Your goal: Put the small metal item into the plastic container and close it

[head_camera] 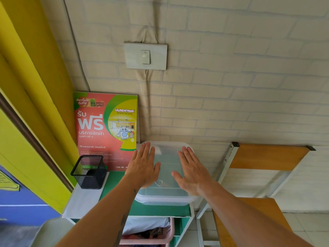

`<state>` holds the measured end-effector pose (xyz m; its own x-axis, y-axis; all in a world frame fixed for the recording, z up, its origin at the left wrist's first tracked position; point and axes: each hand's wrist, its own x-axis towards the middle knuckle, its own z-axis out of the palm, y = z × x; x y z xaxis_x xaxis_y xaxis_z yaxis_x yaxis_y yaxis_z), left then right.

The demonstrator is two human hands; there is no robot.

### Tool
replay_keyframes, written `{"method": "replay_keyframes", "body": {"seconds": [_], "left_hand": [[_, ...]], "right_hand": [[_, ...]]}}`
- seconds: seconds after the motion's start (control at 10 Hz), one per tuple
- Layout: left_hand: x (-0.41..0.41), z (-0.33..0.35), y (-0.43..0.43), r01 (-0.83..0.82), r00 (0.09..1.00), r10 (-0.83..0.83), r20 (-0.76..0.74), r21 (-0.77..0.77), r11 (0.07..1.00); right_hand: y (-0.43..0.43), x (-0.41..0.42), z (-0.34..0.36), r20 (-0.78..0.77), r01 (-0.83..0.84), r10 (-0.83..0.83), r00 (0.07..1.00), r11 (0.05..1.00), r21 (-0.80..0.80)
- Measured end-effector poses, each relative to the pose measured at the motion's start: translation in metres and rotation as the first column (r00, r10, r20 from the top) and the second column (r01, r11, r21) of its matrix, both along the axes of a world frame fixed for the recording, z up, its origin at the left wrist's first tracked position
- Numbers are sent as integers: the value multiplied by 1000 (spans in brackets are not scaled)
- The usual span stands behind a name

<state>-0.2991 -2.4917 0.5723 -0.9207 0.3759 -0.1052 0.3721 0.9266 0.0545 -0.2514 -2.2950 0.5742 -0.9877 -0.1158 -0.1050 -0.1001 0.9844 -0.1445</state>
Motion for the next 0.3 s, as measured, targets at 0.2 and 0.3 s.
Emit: {"method": "replay_keyframes", "body": {"seconds": [0.2, 0.3], "left_hand": [[4, 18, 7, -41, 996, 42, -83, 15, 999], [16, 37, 17, -41, 985, 50, -165, 54, 998]], "right_hand": [[-1, 3, 19, 6, 27, -27, 1000, 996, -83], [9, 9, 42, -37, 68, -77, 996, 978, -195]]}}
